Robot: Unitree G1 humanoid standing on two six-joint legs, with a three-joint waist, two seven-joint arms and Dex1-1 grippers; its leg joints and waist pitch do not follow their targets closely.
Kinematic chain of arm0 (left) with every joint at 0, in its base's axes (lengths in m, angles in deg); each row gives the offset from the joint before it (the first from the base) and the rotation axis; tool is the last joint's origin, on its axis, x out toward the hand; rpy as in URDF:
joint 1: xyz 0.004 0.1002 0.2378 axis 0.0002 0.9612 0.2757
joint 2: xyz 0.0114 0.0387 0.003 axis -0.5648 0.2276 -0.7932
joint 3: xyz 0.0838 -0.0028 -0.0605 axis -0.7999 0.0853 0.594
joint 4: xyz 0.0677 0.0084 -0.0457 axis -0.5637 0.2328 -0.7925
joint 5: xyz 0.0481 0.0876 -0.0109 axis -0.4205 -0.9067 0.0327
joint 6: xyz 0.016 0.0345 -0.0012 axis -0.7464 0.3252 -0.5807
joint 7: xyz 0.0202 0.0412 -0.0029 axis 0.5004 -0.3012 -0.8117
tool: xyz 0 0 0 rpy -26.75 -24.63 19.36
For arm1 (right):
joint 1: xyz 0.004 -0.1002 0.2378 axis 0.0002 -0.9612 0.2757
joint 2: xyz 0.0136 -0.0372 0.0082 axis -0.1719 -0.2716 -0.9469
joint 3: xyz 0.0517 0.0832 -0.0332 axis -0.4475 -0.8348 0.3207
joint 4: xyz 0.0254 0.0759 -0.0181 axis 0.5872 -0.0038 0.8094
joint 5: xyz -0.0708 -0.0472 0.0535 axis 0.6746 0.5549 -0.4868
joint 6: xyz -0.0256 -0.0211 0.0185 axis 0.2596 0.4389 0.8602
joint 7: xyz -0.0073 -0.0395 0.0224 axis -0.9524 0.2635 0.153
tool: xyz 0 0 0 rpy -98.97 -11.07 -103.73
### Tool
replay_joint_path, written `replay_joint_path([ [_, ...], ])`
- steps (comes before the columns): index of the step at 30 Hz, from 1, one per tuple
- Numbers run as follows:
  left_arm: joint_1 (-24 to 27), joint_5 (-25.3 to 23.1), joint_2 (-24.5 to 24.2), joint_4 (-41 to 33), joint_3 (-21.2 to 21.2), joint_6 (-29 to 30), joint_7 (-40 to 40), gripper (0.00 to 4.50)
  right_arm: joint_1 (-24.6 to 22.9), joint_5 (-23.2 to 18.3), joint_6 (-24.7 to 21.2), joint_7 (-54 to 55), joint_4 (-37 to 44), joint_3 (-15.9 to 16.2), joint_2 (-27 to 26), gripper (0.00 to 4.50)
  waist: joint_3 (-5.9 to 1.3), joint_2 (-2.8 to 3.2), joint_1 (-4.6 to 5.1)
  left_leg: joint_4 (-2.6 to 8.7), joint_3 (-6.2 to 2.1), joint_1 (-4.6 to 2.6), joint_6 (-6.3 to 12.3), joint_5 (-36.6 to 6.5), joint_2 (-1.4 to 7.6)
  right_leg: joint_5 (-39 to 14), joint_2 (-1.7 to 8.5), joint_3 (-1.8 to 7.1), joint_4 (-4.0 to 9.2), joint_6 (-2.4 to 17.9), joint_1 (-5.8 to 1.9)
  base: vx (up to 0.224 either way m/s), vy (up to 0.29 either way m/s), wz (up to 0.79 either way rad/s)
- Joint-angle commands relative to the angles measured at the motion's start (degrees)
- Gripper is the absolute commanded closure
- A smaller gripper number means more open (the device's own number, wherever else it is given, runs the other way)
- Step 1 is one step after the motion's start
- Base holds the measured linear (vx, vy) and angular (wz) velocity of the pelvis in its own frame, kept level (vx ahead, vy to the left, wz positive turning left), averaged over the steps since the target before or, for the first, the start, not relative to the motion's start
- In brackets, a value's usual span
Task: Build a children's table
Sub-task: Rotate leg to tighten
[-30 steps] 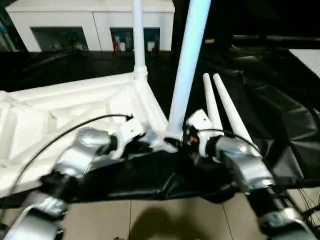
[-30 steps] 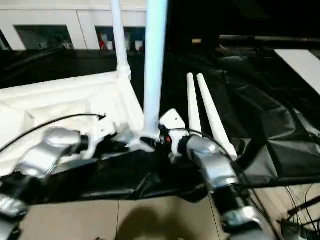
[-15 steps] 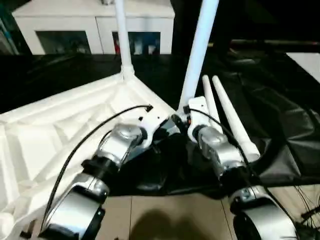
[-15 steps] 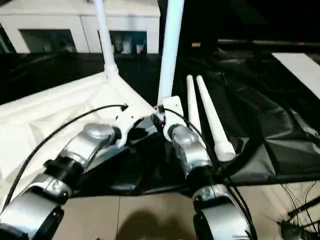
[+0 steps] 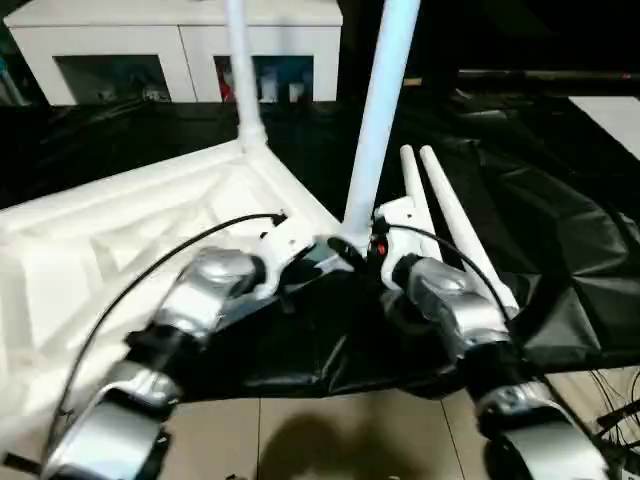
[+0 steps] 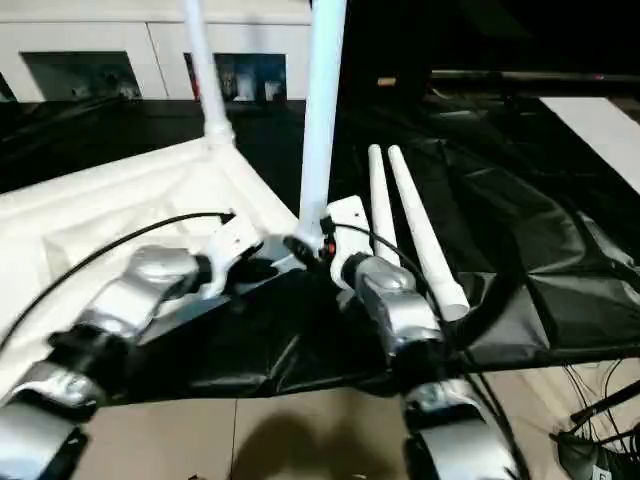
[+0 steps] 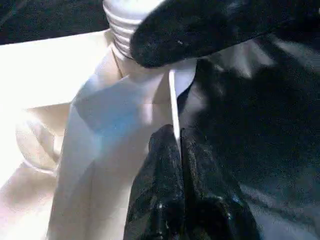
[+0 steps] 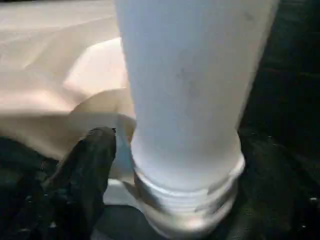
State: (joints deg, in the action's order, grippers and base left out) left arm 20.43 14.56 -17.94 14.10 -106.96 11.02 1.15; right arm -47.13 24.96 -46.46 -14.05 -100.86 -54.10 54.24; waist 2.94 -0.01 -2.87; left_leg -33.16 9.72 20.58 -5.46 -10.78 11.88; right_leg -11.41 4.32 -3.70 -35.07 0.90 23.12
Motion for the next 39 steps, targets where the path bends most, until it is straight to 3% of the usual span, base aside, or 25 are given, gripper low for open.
replay_joint_path([
  [1, 2.0, 1.86, -2.07, -4.76, -2.5, -1.76, 8.3, 4.5, -1.82, -0.53, -0.97, -7.76, 4.76, 2.51, 3.13, 0.4, -4.0, 0.09, -0.32, 3.0, 0.21, -0.11, 6.28, -2.34, 1.12, 7.57, 3.23, 2.59, 2.4, 16.17, -3.79, 0.0, 0.0, 0.0],
  [3, 2.33, 2.18, -2.75, -5.62, -2.63, -1.83, 9.59, 4.5, -2.29, -0.54, -1.23, -9.47, 5.55, 2.94, 4.03, 0.4, -4.0, 0.14, -0.6, 2.92, 0.32, -0.23, 6.4, -2.39, 1.18, 7.54, 3.24, 2.66, 2.35, 16.14, -3.65, 0.0, 0.0, 0.0],
  [8, 3.39, 3.1, -5.52, -8.6, -2.9, -0.91, 13.34, 4.5, -4.62, -0.55, -2.33, -16.19, 9.66, 5.33, 8.19, 0.4, -3.67, 0.41, -0.86, 3.28, 0.31, -0.37, 4.07, -6.23, 1.29, 1.78, 3.23, 2.63, 2.8, 15.36, -3.47, 0.0, 0.0, 0.0],
  [13, 3.17, 3.21, -5.64, -8.07, -2.45, -1.22, 13.54, 4.5, -5.15, -0.24, -2.42, -16.29, 10.09, 5.81, 8.72, 0.4, -3.76, 0.3, -0.83, 3.16, 0.24, -0.15, 3.14, -6.04, 1.1, 1.92, 3.2, 2.66, 2.73, 15.06, -3.61, 0.0, 0.0, 0.0],
  [18, 3.32, 3.47, -5.88, -8.56, -2.25, -0.94, 14.08, 4.5, -5.28, -0.4, -3.22, -16.44, 10.71, 5.25, 8.25, 0.4, -3.99, 0.28, -0.84, 2.97, 0.17, -0.07, 3.74, -4.25, 1.01, 4.73, 3.12, 2.59, 2.42, 15.42, -3.72, 0.0, 0.0, 0.0],
  [31, 3.63, 3.56, -6.07, -9.05, -2.32, -0.12, 14.78, 4.5, -5.76, -0.45, -3.25, -16.37, 10.92, 5.46, 7.88, 1.53, -3.96, 0.23, -0.83, 2.85, 0.13, 0.0, 4.11, -3.9, 0.99, 5.09, 3.14, 2.53, 2.28, 15.64, -3.8, 0.0, 0.0, 0.0],
  [39, 2.48, 2.44, -4.27, -6.19, -1.82, 1.89, 11.03, 4.5, -5.75, 0.84, -3.01, -9.84, 8.12, 3.76, 5.37, 1.73, -3.86, 0.24, -0.69, 2.85, 0.19, -0.02, 3.92, -3.84, 0.92, 4.41, 3.1, 2.56, 2.34, 15.6, -3.68, 0.0, 0.0, 0.0],
])
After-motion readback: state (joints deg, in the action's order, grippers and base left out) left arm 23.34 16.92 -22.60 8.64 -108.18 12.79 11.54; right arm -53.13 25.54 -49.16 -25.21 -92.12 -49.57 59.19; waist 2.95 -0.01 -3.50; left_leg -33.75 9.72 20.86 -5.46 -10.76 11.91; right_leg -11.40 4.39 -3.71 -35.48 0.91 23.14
